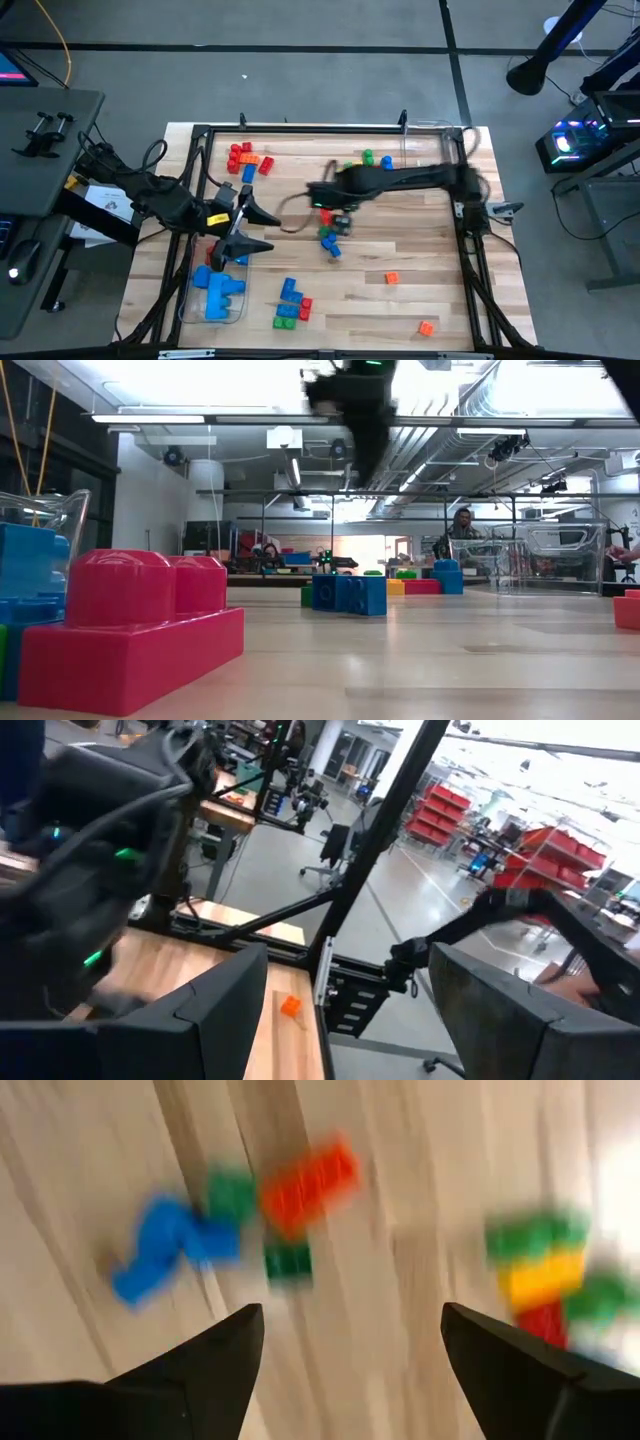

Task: Sort blocks by size
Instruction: Put the large blue game piece into the bottom transparent bin

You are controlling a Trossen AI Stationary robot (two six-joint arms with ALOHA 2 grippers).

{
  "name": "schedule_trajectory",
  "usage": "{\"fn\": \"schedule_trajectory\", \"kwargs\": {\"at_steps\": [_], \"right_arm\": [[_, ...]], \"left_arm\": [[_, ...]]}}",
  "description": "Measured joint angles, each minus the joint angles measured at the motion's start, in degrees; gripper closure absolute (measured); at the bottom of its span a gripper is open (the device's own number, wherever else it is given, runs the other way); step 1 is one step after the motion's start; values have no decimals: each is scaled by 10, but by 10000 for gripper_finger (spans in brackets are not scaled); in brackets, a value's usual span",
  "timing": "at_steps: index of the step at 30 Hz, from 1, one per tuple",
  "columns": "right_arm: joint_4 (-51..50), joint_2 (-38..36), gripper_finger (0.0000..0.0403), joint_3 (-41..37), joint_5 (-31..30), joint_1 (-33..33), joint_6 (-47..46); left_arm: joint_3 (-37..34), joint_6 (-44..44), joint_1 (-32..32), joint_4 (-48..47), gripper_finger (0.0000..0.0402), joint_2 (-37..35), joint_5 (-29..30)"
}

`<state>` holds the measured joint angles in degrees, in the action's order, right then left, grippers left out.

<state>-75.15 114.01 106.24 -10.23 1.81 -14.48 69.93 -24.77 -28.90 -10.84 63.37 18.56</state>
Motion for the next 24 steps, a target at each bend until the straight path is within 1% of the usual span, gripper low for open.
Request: {"fn": "schedule_trajectory", "kwargs": {"at_steps": [3,4,6,9,10,11,12,14,16,19,21,24], "right_arm": [[15,-125,103,-174,4,5,-89],[14,-175,103,-227,3,5,-134],[20,-272,103,-318,2,5,-250],[52,-393,103,-410,-9,-7,-443],[69,-424,103,-429,-15,-14,-481],[85,-450,103,-443,-23,-21,-499],[97,-467,103,-451,-33,-32,-506],[125,-481,103,-456,-44,-59,-498],[158,-472,103,-449,-45,-97,-441],[205,-429,103,-411,-42,-159,-351],[212,-386,103,-382,-27,-201,-292],[208,-307,103,-342,5,-264,-202]], "left_arm": [[0,0,0,-13,135,0,1],[0,0,0,-17,135,0,2],[0,3,7,-22,135,2,22],[0,29,36,-15,135,8,76],[0,32,55,-10,135,13,77],[0,29,82,-2,135,17,66],[0,19,110,2,135,23,44],[0,-14,169,17,135,42,-20],[0,-31,225,30,135,69,-84],[0,-46,286,51,135,115,-141],[0,-64,314,54,135,141,-160],[0,-104,339,64,135,172,-183]]}}
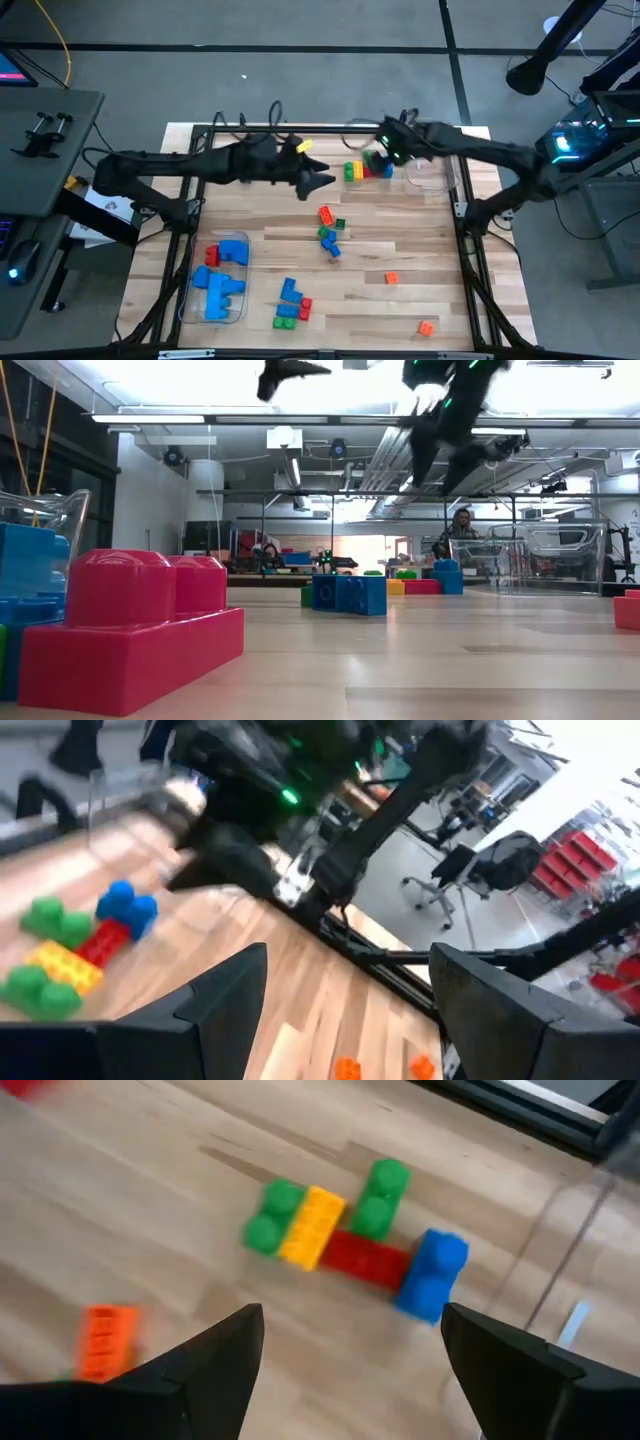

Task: Sort blocks by size
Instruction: Put the large blue game piece into the bottom transparent bin

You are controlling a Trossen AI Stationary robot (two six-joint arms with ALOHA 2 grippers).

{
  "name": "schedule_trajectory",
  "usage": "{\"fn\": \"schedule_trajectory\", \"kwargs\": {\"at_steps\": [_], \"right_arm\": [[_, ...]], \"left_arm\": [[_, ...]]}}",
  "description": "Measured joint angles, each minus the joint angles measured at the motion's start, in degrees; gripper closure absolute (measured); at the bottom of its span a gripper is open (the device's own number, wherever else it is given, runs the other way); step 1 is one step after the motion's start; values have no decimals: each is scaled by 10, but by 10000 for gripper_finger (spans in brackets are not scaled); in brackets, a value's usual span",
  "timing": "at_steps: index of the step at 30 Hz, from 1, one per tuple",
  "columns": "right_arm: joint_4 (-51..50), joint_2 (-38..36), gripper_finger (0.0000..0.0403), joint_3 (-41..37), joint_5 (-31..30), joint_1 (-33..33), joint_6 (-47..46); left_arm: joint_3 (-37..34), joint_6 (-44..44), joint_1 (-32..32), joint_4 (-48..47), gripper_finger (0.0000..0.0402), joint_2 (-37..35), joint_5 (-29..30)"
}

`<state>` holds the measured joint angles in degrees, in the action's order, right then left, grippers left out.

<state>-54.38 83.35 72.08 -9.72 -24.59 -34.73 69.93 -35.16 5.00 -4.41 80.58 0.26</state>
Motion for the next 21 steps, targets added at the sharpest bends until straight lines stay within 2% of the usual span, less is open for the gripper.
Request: {"fn": "schedule_trajectory", "kwargs": {"at_steps": [5,9,13,17,21], "right_arm": [[-36,124,103,52,28,-79,73],[-56,183,103,67,62,-117,89],[-56,205,103,73,69,-134,80],[-63,205,108,73,67,-138,40],[-65,205,132,72,67,-138,-4]], "left_arm": [[0,-36,6,28,135,20,-20],[0,-32,5,49,135,18,-21],[0,-18,20,55,135,3,-34],[0,-1,57,50,135,-23,-104],[0,33,107,53,135,-59,-163]]}}
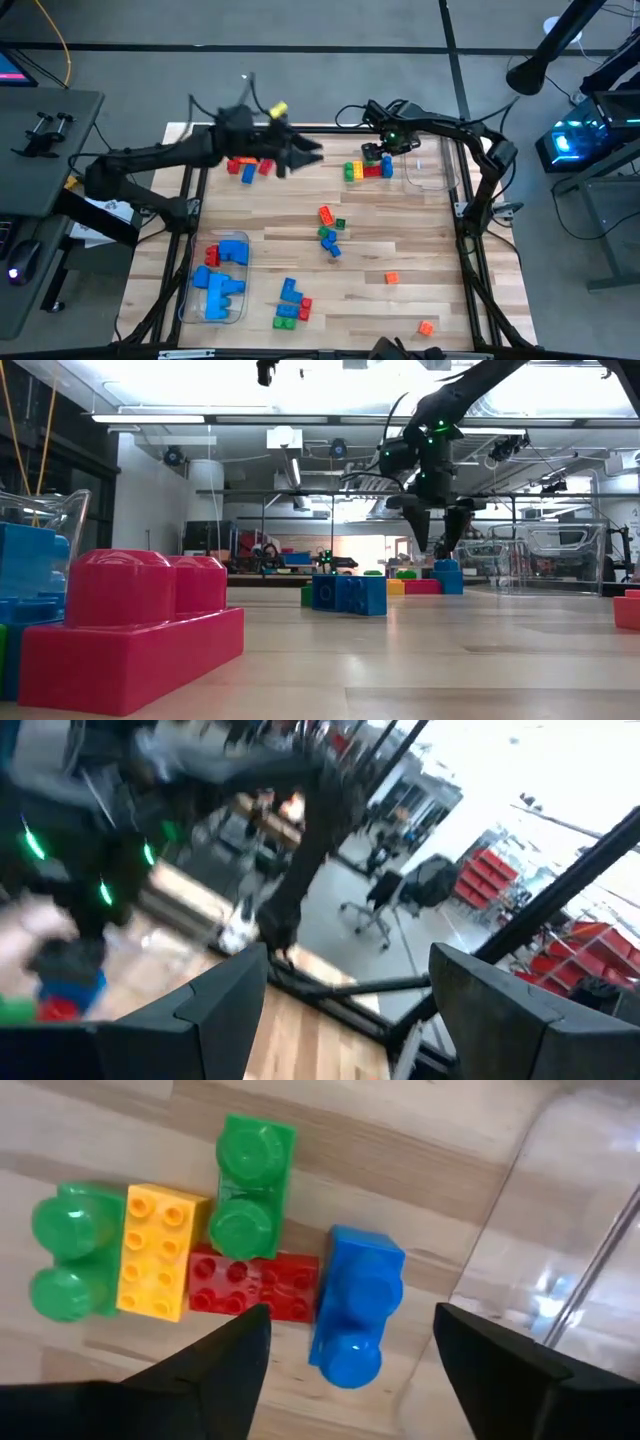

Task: Sort blocks by size
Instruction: Put the large blue game piece into the bottom transparent bin

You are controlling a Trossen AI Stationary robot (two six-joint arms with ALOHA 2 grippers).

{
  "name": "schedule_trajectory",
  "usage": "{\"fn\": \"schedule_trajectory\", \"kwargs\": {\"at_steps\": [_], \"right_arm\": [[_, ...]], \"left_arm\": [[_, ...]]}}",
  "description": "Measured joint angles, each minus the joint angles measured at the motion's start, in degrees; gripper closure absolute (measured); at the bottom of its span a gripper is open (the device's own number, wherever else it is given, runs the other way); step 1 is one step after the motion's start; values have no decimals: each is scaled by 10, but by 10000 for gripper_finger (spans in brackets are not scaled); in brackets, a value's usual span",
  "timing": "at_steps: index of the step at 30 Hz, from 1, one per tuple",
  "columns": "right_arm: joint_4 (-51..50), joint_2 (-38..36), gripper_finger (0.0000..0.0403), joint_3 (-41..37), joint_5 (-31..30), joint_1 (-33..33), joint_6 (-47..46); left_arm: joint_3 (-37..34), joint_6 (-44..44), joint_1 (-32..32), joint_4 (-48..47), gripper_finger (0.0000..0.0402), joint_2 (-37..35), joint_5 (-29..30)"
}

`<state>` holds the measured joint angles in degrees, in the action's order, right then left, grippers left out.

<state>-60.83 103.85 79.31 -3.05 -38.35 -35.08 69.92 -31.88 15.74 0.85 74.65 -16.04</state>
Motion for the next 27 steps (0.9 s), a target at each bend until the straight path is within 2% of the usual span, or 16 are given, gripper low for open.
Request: {"fn": "schedule_trajectory", "kwargs": {"at_steps": [6,9,19,27], "right_arm": [[6,0,174,0,-13,-1,-50],[8,0,184,0,-14,-3,-65],[44,1,187,-50,-17,-12,-76],[69,7,188,-53,-10,-29,-57]], "left_arm": [[0,5,78,-18,135,-37,-96],[0,6,95,-40,135,-46,-121],[0,10,90,-58,135,-43,-122],[0,10,88,-57,135,-42,-117]]}}
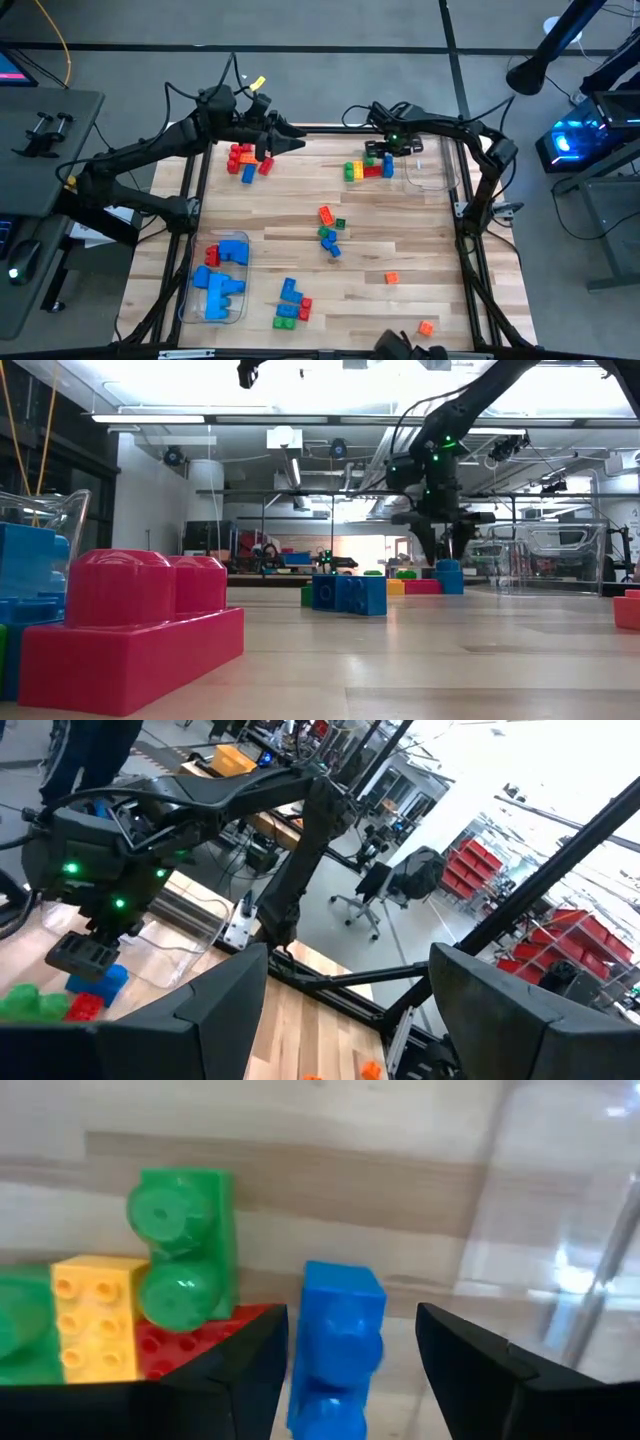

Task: Sort blocks by size
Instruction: Put the large blue game piece into the bottom transparent bin

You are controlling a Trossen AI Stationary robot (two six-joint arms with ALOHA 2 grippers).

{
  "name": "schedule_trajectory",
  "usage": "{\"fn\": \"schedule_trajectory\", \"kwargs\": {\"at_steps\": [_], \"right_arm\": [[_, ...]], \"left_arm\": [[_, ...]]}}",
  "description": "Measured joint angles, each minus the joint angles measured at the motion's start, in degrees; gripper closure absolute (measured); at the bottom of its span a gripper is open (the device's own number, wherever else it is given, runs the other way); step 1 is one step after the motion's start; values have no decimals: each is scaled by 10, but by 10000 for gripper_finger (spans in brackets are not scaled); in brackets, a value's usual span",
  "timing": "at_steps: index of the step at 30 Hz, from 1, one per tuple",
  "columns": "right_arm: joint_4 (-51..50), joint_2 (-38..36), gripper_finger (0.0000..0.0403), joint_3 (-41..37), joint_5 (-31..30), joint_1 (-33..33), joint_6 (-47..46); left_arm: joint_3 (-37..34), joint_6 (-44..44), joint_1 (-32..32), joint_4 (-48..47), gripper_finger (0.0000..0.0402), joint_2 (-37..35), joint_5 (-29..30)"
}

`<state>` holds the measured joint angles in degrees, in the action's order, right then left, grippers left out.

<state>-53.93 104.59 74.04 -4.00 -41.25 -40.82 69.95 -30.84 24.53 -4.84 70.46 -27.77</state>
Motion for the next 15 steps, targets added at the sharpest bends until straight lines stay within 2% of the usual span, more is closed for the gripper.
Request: {"fn": "schedule_trajectory", "kwargs": {"at_steps": [2,11,15], "right_arm": [[4,7,188,0,16,0,8],[12,44,189,0,17,0,27],[12,45,212,0,10,0,39]], "left_arm": [[0,-4,0,0,135,0,0],[0,-17,0,0,135,0,6],[0,-17,0,0,135,0,24]]}}
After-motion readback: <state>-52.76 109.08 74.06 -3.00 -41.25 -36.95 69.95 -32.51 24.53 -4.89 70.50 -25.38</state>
